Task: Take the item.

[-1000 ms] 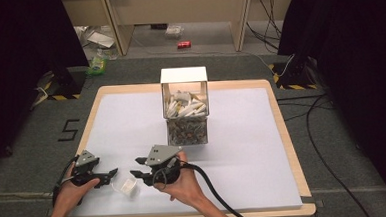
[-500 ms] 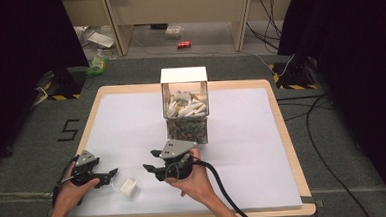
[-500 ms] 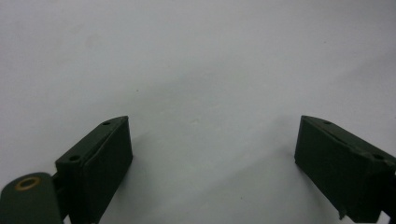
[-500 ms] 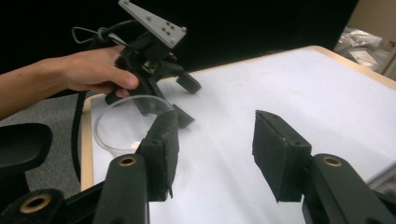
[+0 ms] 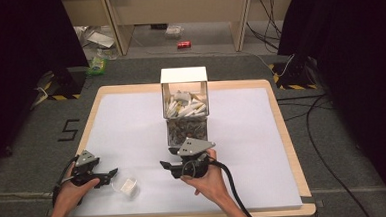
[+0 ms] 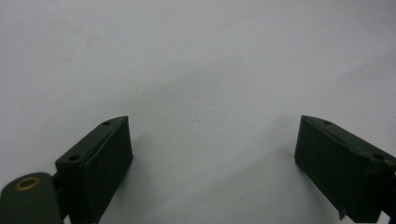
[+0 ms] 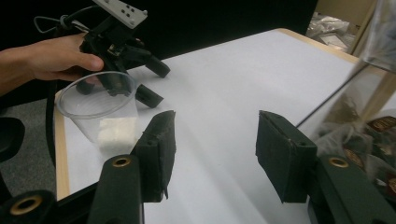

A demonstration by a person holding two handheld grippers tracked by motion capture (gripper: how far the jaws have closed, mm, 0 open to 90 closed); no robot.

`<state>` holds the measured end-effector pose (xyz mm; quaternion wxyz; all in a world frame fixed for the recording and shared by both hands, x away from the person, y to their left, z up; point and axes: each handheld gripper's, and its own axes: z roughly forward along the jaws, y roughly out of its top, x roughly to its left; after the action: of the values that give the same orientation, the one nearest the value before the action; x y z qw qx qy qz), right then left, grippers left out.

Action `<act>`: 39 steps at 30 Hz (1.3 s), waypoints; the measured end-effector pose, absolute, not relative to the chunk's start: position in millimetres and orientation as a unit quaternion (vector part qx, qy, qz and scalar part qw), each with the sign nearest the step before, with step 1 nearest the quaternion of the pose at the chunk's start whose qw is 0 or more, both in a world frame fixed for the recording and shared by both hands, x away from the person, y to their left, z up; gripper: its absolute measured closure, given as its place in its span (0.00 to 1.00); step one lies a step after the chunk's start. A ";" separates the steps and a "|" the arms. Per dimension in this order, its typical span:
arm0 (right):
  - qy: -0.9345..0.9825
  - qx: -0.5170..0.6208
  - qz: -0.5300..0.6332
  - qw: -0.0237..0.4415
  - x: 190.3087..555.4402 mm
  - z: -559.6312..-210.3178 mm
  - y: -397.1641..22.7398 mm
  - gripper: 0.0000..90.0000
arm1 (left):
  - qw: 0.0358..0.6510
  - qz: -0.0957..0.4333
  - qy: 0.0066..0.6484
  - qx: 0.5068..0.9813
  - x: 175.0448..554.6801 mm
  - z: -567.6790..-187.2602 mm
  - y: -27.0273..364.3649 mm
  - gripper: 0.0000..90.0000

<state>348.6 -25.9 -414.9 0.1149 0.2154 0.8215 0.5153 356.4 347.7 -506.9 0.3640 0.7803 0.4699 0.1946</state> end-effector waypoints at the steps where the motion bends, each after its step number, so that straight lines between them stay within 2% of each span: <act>1: 0.820 0.221 0.515 0.119 348.7 -414.7 -31.2 0.53 | 0.364 0.194 0.470 0.780 356.5 -506.9 347.8 0.12; 39: 0.793 0.306 0.500 0.165 342.3 -427.2 -115.1 0.50 | 0.364 0.195 0.470 0.780 356.4 -506.9 347.7 0.12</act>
<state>342.3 -115.1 -427.2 0.1649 0.3058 0.7933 0.5000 356.4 347.7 -506.9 0.3638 0.7804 0.4697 0.1948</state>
